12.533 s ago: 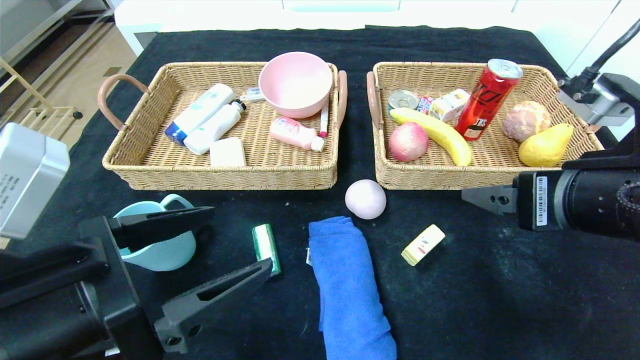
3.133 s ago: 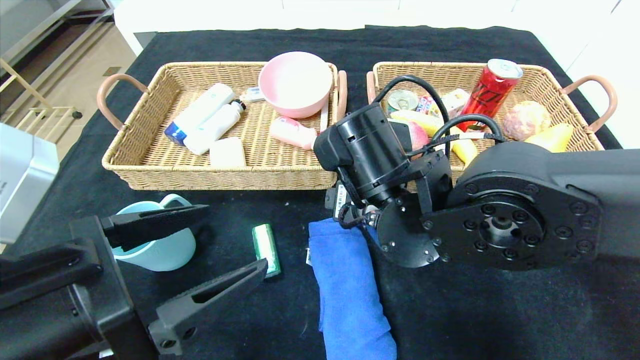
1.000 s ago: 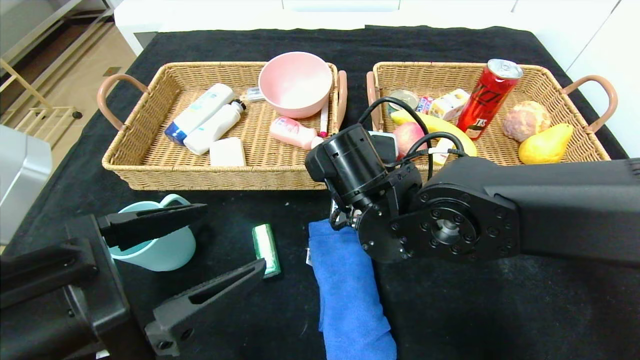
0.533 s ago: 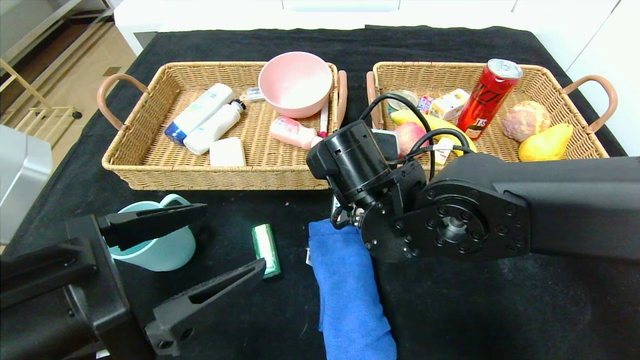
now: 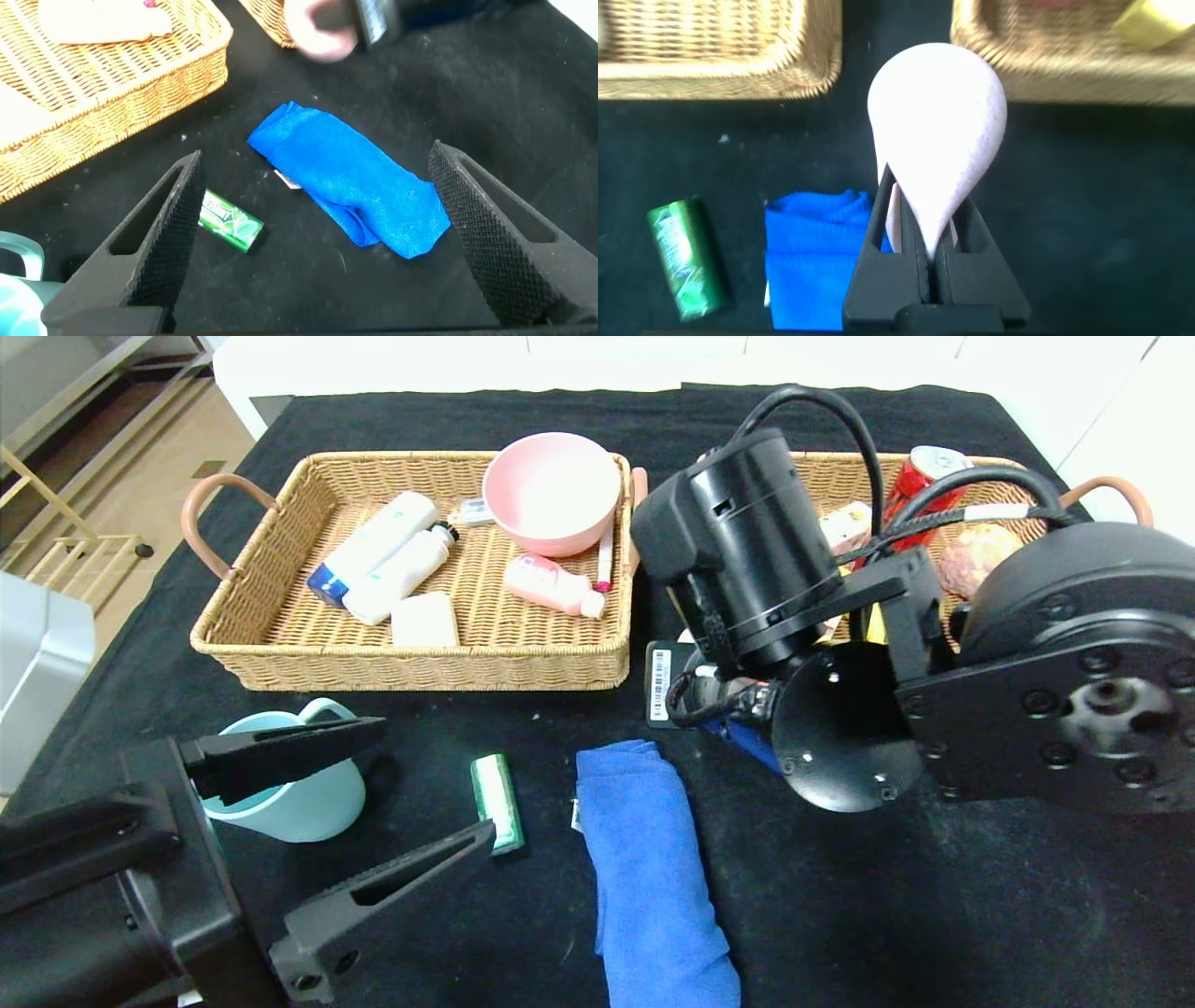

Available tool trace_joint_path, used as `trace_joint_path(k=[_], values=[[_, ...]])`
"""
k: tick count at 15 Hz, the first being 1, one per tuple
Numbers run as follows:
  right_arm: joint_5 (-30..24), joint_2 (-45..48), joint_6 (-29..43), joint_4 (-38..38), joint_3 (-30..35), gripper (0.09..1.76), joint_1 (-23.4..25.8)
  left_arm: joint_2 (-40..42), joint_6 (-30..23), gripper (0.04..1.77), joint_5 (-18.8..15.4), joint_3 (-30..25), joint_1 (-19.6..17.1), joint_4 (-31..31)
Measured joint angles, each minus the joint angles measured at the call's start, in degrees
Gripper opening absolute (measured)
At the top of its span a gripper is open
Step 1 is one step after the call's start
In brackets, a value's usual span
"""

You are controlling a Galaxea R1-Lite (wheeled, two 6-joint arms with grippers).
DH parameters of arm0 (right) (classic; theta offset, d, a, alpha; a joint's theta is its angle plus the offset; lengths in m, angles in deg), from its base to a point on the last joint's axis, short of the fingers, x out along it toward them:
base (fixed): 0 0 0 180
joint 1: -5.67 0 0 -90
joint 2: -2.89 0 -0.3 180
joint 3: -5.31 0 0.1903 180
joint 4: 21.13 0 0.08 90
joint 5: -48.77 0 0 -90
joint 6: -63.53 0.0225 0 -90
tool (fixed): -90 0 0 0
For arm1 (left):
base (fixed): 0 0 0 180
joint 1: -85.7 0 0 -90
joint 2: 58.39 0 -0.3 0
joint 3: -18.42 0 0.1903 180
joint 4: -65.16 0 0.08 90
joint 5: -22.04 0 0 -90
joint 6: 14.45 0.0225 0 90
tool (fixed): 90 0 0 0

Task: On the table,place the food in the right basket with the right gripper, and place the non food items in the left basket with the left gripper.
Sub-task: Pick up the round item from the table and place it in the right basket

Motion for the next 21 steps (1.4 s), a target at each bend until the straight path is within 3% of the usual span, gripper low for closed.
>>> trace_joint_path(k=[4,15,21], values=[[0.02,3.23,-2.94,0.07,0.74,0.16,1.74,0.11,0.17,1.72,0.0,0.05,0.0,0.02],[-3.32,5.94,-13.84,4.32,0.66,0.16,15.8,0.13,0.17,1.72,-0.06,-0.04,0.0,0.04],[-4.36,5.35,-14.43,6.74,0.22,0.16,17.77,-0.02,0.2,1.72,-0.09,-0.33,0.09,0.23]])
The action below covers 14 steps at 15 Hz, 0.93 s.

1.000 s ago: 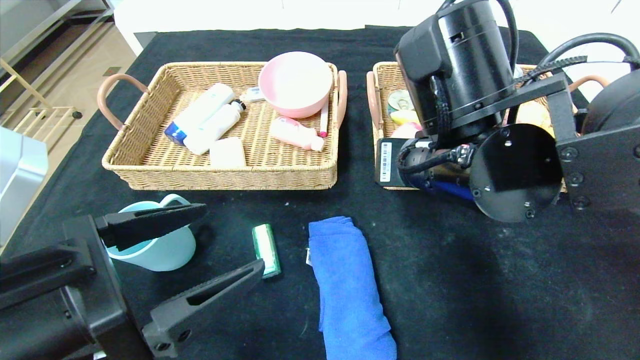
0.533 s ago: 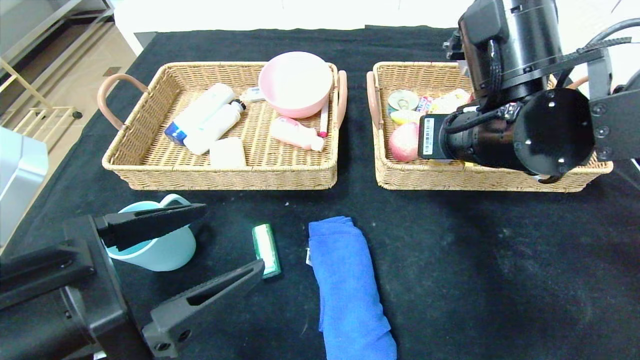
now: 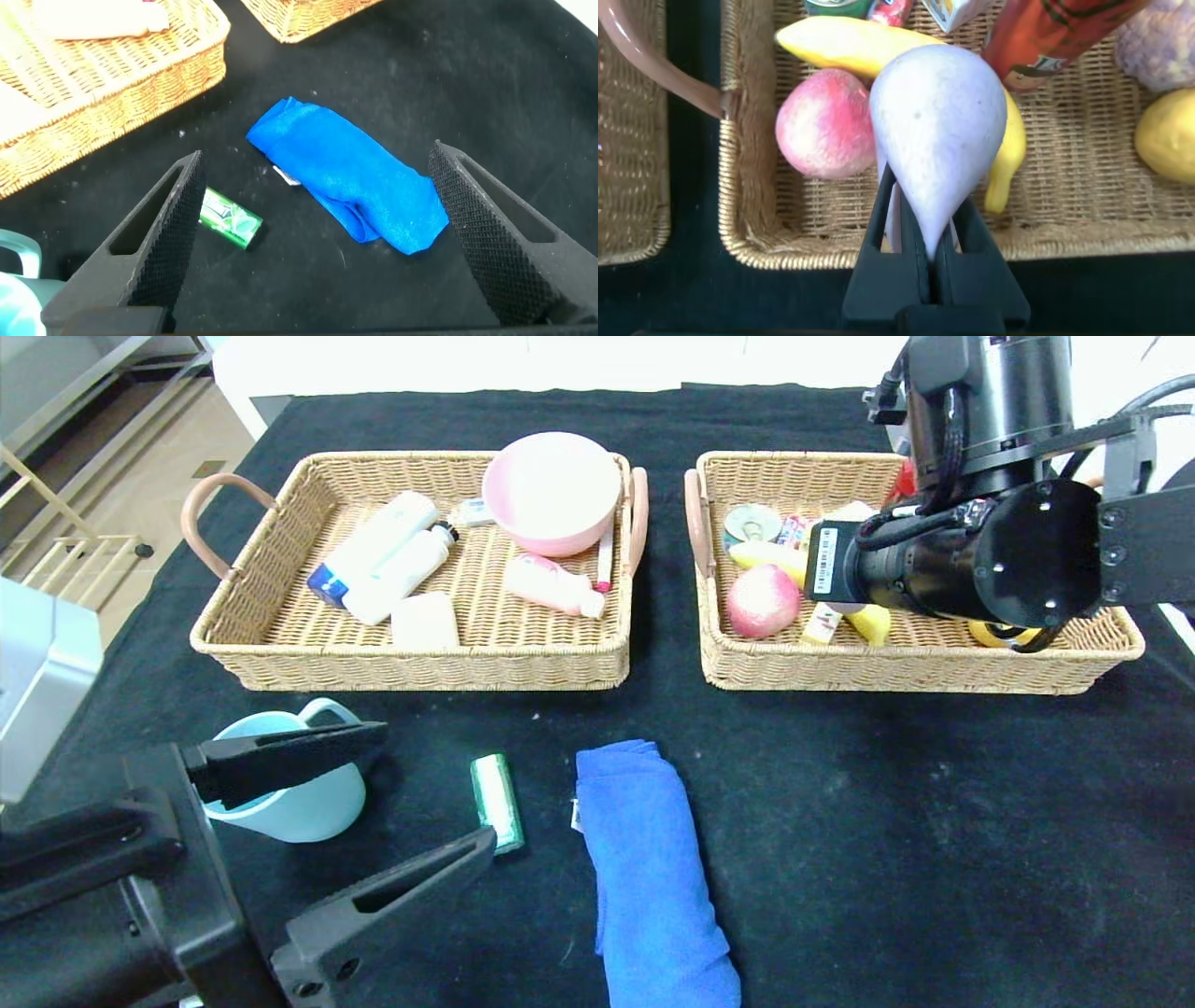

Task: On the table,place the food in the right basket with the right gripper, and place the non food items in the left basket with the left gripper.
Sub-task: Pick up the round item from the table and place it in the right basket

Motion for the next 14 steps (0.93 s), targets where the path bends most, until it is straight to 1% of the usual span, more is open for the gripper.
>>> trace_joint_path(k=[4,7,9,10,12,14], values=[[-0.55,-0.66,-2.65,2.93,-0.11,0.16,0.83,0.05,0.04,1.72,0.0,-0.12,0.0,-0.2],[-0.52,-1.16,-3.06,3.23,-0.11,0.16,0.98,0.24,0.11,1.72,0.0,-0.04,0.0,-0.2],[-0.55,-1.35,-3.01,3.21,-0.11,0.5,0.89,0.44,0.11,1.72,0.0,0.05,0.0,-0.2],[-0.57,-1.4,-2.93,3.21,-0.11,0.64,0.89,0.49,0.13,1.72,0.02,0.05,0.0,-0.2],[-0.61,-1.43,-2.57,3.23,-0.11,0.89,0.89,0.52,0.13,1.72,0.0,0.05,0.0,-0.2],[-0.61,-1.43,-2.57,3.23,-0.11,1.07,0.91,0.57,0.13,1.72,0.0,0.02,0.0,-0.17]])
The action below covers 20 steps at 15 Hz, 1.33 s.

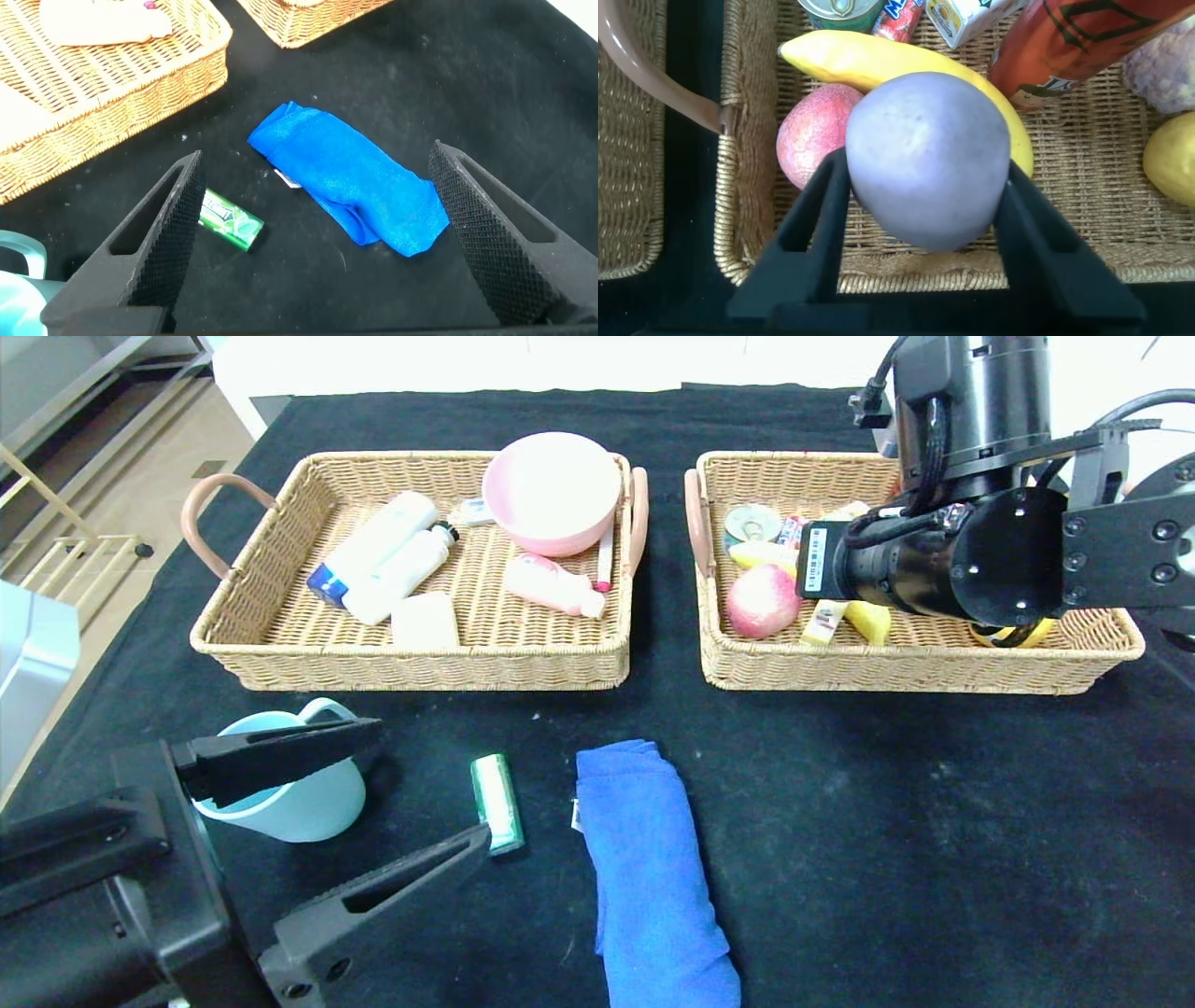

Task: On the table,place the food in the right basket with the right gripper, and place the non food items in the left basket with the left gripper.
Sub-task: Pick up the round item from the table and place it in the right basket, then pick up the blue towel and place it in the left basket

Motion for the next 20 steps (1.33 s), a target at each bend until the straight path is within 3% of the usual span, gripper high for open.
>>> trace_joint_path(k=[4,8,14,17,20], values=[[-0.02,0.1,0.02,-0.06,0.28,1.33,-0.46,0.0,0.01,1.72,0.02,-0.02,0.0,-0.02],[-0.07,0.24,0.04,-0.16,0.41,1.48,-0.85,0.0,0.01,1.72,0.0,-0.02,0.02,-0.02],[-0.4,2.06,0.02,-0.02,4.0,1.6,-1.43,0.02,-0.02,1.72,0.09,-0.02,0.0,-0.02],[-4.79,5.67,-0.11,1.27,6.68,1.64,-2.58,-0.11,-0.07,1.72,0.09,-0.12,0.0,-0.02],[-8.31,10.83,-1.95,2.12,14.51,1.66,-4.44,-0.33,-0.07,1.72,0.09,-0.23,0.0,0.07]])
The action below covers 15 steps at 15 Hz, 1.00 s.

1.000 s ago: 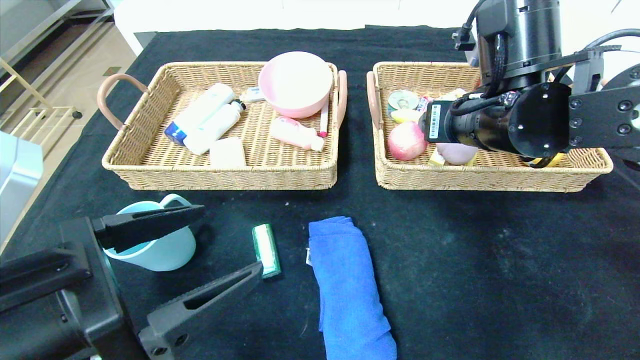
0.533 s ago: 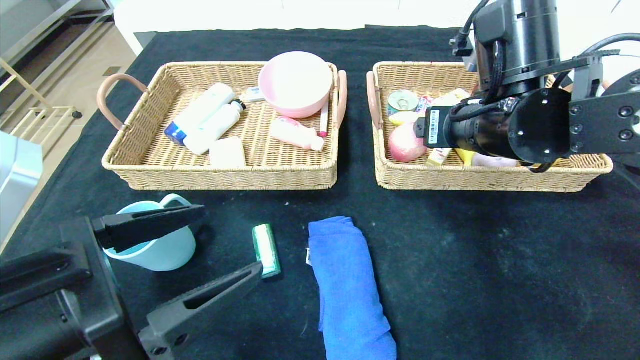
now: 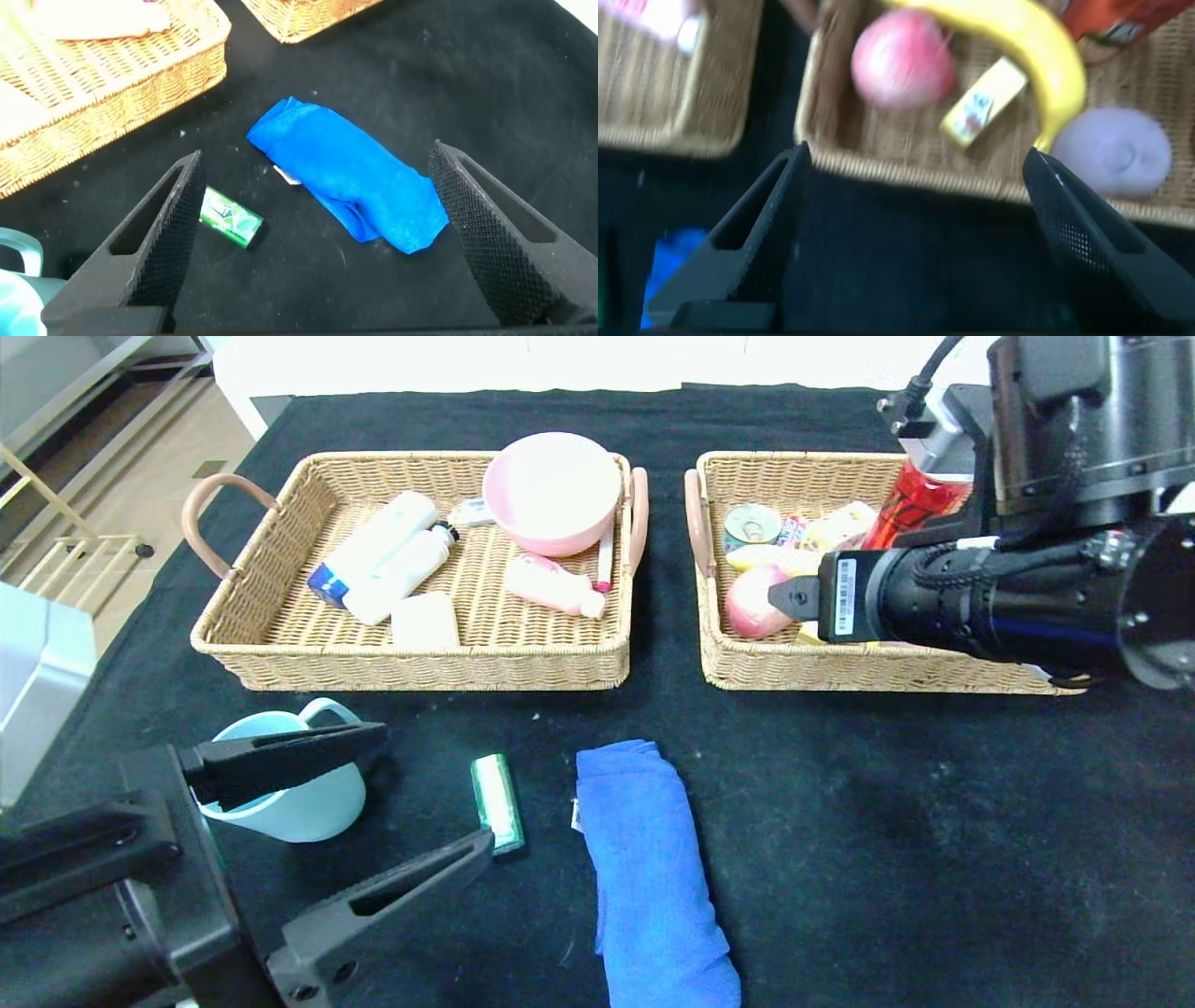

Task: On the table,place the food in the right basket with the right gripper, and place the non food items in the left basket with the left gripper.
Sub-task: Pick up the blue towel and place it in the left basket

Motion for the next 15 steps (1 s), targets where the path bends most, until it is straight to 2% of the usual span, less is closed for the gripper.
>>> trace_joint_path(k=[2,6,9,12,15], values=[[-4.66,3.89,-2.45,3.58,7.47,1.67,-1.4,-0.22,0.0,1.72,0.0,-0.1,-0.06,0.17],[-18.6,9.96,-10.84,21.78,23.84,1.69,-2.54,-0.94,-0.02,1.72,-0.01,-0.24,-0.28,0.3],[-30.73,13.09,-14.69,25.1,30.76,1.69,-1.85,-1.62,-0.17,1.72,0.29,-0.21,-0.32,0.37],[-36.18,15.93,-17.75,27.68,35.94,1.7,-0.06,-1.82,-0.11,1.72,1.65,0.11,-0.21,0.59],[-38.0,17.51,-17.97,36.38,42.01,1.7,1.0,-1.74,-0.11,1.72,2.94,0.56,-0.17,0.56]])
